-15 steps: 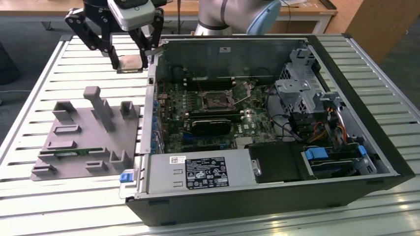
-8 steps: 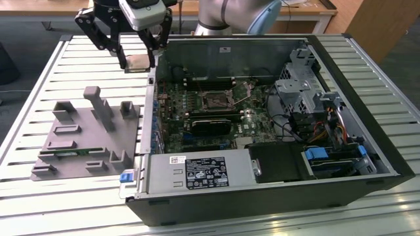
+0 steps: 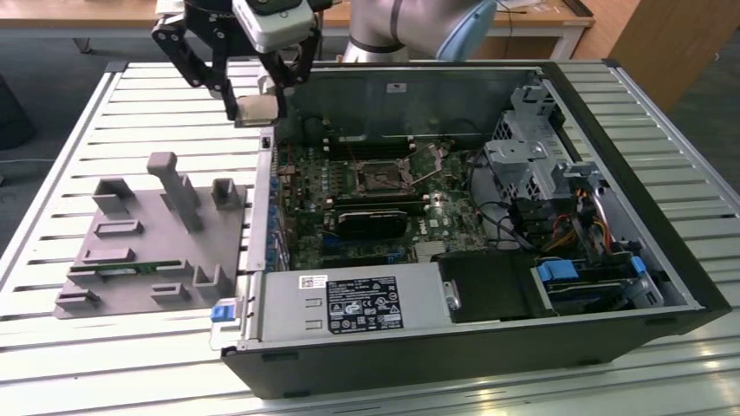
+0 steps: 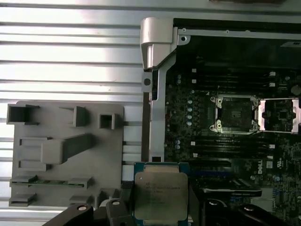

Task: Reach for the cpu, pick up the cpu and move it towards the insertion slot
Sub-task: 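Pick up the cpu and move it towards the insertion slot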

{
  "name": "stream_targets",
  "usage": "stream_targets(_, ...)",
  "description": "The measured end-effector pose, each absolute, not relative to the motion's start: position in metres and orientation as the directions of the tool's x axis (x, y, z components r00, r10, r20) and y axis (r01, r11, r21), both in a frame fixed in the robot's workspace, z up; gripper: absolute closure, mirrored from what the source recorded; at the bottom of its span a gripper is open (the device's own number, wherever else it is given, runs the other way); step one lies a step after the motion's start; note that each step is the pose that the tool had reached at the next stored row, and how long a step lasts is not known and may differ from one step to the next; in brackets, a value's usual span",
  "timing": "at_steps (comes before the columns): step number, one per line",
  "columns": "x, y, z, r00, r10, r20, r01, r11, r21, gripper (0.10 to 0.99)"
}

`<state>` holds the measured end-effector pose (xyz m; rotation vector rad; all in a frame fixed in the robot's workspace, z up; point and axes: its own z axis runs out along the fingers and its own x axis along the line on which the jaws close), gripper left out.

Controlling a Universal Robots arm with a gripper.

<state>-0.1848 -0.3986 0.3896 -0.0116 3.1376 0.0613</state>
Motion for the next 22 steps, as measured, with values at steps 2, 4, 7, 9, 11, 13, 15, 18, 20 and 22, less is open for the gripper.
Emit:
stream_targets(2,-0.180,-0.397,0.389,-1.000,-0.007,-0.003,-0.007,0.999,0.039,0.541)
stream_targets(4,-0.175,-0.396,0.389,-1.000,-0.006,-0.003,-0.006,0.999,0.039,0.541)
stream_targets(7,-0.167,-0.394,0.388,-1.000,-0.005,-0.004,-0.005,0.999,0.039,0.541)
stream_targets(9,-0.162,-0.393,0.388,-1.000,-0.004,-0.004,-0.004,0.999,0.039,0.541)
stream_targets(11,-0.157,-0.391,0.387,-1.000,-0.004,-0.003,-0.004,0.999,0.039,0.541)
stream_targets(13,-0.152,-0.387,0.387,-1.000,-0.004,-0.004,-0.004,0.999,0.039,0.541)
stream_targets(15,-0.148,-0.381,0.386,-1.000,-0.004,-0.004,-0.004,0.999,0.039,0.541)
stream_targets(18,-0.142,-0.374,0.384,-1.000,-0.004,-0.004,-0.004,0.999,0.039,0.541)
stream_targets(20,-0.136,-0.369,0.383,-1.000,-0.004,-0.003,-0.004,0.999,0.039,0.541)
stream_targets(22,-0.131,-0.367,0.382,-1.000,-0.004,-0.004,-0.004,0.999,0.039,0.541)
